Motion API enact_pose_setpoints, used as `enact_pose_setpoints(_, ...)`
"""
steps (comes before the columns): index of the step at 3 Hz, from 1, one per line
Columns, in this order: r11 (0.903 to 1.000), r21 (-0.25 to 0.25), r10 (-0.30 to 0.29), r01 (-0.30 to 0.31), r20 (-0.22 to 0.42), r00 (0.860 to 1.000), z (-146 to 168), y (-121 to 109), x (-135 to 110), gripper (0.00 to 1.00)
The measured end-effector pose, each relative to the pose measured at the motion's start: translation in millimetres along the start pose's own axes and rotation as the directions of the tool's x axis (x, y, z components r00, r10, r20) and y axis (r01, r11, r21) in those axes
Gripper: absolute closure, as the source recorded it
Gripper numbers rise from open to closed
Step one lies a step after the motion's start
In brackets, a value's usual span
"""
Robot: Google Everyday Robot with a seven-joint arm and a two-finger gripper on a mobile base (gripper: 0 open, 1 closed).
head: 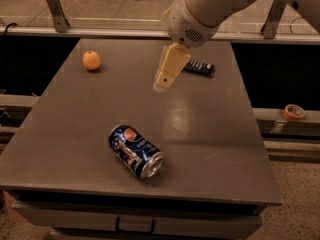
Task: Move orange near rxbar blueberry
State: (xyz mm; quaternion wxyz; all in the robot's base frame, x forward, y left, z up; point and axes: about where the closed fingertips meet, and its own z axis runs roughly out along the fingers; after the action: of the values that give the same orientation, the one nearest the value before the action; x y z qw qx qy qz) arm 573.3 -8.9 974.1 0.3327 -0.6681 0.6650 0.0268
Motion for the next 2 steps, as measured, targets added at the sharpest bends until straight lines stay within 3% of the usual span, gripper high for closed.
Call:
enact_pose_setpoints(1,0.9993,0.021,0.03,-0.03,0.017,0.999,10,-8,0,0.0)
enact_pose_setpoints(2,0.9952,0.038,0.086,-0.09,0.098,0.991,57,-37,-16,0.0)
